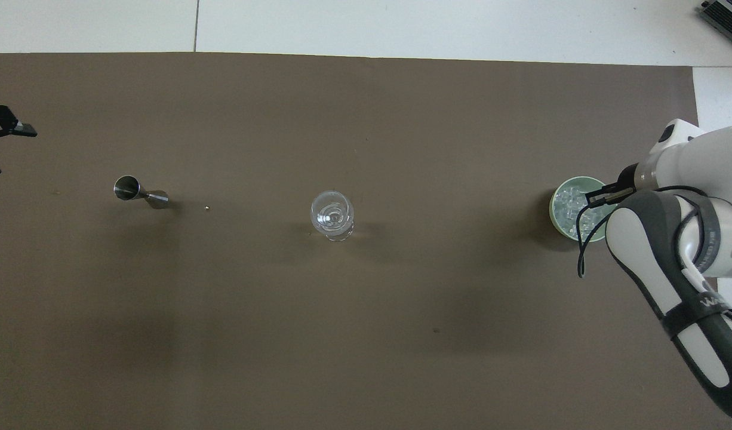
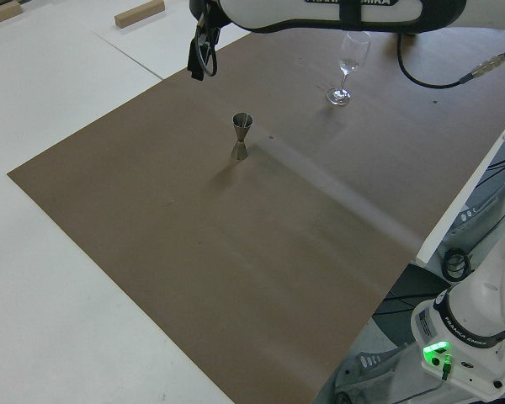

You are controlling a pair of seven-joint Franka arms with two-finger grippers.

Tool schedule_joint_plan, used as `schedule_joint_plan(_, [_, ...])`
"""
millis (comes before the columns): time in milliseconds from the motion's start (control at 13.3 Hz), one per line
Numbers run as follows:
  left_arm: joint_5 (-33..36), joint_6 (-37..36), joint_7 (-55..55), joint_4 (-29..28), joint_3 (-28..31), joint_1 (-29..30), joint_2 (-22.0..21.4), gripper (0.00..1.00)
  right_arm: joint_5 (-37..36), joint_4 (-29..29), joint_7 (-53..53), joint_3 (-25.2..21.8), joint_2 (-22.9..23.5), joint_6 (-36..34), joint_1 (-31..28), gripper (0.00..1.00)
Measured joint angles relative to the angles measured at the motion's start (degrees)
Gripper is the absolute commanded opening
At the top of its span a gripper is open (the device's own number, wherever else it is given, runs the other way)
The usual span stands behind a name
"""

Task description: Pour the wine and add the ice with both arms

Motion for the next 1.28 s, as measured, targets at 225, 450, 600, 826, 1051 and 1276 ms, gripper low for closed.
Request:
schedule_joint_plan(225, [1.2, -2.5, 4.7, 0.2, 0.0, -2.4, -4.6, 1.00, 0.1, 3.0, 10.8, 5.0, -1.4, -1.7, 0.4, 0.00])
schedule_joint_plan(450, [3.4, -9.8, 10.4, 2.2, -0.1, -3.9, -6.5, 1.00, 0.1, 6.5, 22.5, 11.6, -1.7, -2.4, 0.6, 0.00])
schedule_joint_plan(600, [3.8, -16.1, 15.0, 3.7, -0.1, -4.0, -6.6, 1.00, 0.2, 7.8, 30.6, 16.1, -1.7, -2.2, 0.8, 0.00])
schedule_joint_plan(826, [3.8, -20.2, 18.6, 3.9, -0.2, -4.2, -6.7, 1.00, 0.3, 8.0, 42.4, 22.3, -1.4, 2.1, 1.1, 0.00])
schedule_joint_plan(1051, [3.8, -20.5, 18.9, 3.4, 0.0, -6.6, -6.9, 1.00, 6.7, 8.0, 51.2, 26.9, -0.4, 8.7, 1.4, 0.00])
schedule_joint_plan(1276, [3.8, -20.5, 18.9, 1.6, 0.9, -8.7, -7.7, 1.00, 9.7, 8.0, 56.4, 28.6, 0.3, 13.7, 3.1, 0.00])
